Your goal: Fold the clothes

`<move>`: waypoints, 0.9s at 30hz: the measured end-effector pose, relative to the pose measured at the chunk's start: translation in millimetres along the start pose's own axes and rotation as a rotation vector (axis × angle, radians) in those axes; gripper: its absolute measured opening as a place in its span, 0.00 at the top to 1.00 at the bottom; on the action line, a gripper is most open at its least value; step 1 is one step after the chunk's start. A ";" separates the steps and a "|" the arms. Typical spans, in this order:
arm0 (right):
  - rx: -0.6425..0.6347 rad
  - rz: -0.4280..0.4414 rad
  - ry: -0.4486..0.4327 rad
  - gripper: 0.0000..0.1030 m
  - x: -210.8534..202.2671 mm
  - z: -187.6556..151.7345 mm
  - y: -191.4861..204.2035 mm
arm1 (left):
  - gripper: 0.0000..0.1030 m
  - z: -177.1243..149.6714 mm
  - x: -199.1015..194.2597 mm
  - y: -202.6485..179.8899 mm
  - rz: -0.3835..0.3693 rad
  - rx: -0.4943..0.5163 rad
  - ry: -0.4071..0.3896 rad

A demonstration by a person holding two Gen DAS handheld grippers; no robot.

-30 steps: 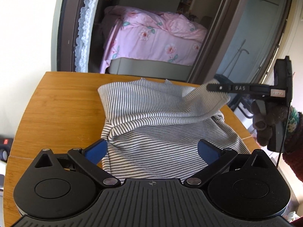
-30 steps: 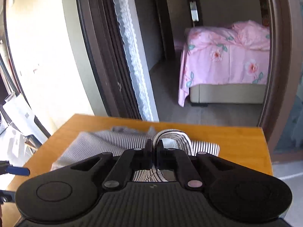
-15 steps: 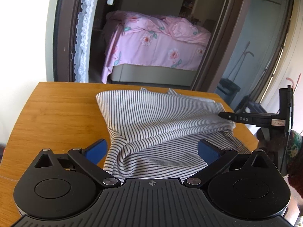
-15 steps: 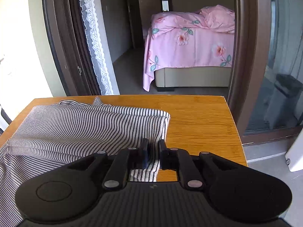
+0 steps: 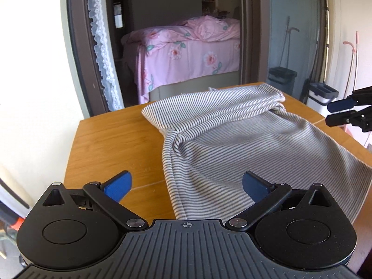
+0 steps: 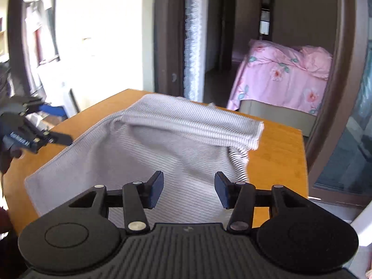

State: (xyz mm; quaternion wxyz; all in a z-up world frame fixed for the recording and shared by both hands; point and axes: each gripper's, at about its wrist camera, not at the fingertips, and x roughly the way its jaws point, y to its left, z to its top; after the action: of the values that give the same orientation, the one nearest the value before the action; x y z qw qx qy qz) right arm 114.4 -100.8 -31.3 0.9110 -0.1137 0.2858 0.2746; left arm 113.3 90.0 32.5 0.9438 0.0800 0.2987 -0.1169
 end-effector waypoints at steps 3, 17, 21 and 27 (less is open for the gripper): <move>-0.114 0.084 0.035 0.53 -12.5 -18.3 43.4 | 0.00 -15.4 -23.7 -11.4 -0.024 0.048 -0.013; -0.334 -0.147 0.076 0.71 -15.3 -50.9 79.5 | 0.00 -46.8 -68.5 -60.6 -0.152 0.272 0.004; -0.270 -0.204 0.034 0.72 -26.6 -41.8 57.7 | 0.00 -55.1 -60.9 -72.8 -0.157 0.346 0.046; -0.333 -0.214 0.086 0.54 -58.4 -74.1 55.2 | 0.00 -71.4 -55.6 -66.1 -0.099 0.388 0.103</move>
State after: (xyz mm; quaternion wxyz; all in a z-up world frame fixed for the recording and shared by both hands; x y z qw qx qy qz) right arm 9.2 -107.7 -60.0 0.8906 -0.3041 0.2616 0.2145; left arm 12.5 52.0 1.8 0.8873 0.2513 0.3220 -0.2142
